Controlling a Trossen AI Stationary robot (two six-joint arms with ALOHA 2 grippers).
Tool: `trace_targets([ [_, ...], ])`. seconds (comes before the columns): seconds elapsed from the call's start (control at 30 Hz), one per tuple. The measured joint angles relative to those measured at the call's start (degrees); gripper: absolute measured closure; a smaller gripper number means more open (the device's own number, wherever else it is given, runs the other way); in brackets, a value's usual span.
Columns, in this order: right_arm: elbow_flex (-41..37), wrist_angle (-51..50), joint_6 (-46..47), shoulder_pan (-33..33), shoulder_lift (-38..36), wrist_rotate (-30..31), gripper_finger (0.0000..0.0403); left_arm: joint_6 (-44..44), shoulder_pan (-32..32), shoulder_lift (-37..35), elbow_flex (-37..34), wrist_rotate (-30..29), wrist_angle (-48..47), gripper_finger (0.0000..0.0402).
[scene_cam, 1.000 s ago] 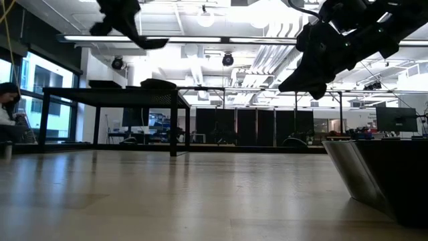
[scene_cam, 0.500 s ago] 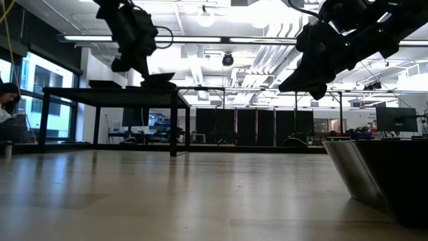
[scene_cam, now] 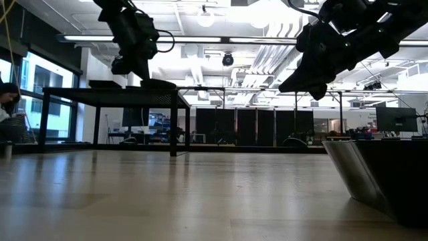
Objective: Pick & Place Mini shaped plates
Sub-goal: Stack the black leaf shaped plate on the other black leaf shaped plate on the shelf, then stack the black distorted square plate on the other black distorted square plate on the shelf
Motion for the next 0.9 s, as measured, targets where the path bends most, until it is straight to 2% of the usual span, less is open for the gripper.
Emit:
trace_targets([
  [0.17, 0.00, 0.00, -0.02, 0.00, 0.00, -0.01, 0.0396, -0.02, 0.00, -0.05, 0.00, 0.18, -0.45, 0.0322],
  [0.27, 0.00, 0.00, 0.07, 0.00, 0.00, -0.33, 0.0396, 0.03, -0.09, -1.23, 0.50, 0.22, -1.95, 0.0319],
  [0.33, 0.00, 0.00, 0.11, 0.00, 0.00, -1.00, 0.0396, -0.28, -1.43, -2.53, 1.72, -2.11, -2.65, 0.0326],
  [0.43, 0.00, 0.00, 0.18, 0.00, 0.00, -2.60, 0.0396, -3.18, -5.88, -5.30, 2.51, -8.59, -2.15, 0.0349],
  [0.6, 0.00, -0.04, 2.61, 0.02, 0.00, -3.90, 0.0396, -10.06, -19.06, -11.05, 0.27, -17.31, 6.44, 0.0396],
  [0.8, 0.03, -0.15, 3.14, 0.07, 0.00, -8.02, 0.0396, -15.71, -37.91, -15.03, -7.47, -28.08, 24.74, 0.0398],
  [0.9, 2.81, -7.59, 2.43, 1.14, 0.00, -8.79, 0.0400, -16.80, -45.71, -15.39, -12.95, -30.18, 35.97, 0.0400],
])
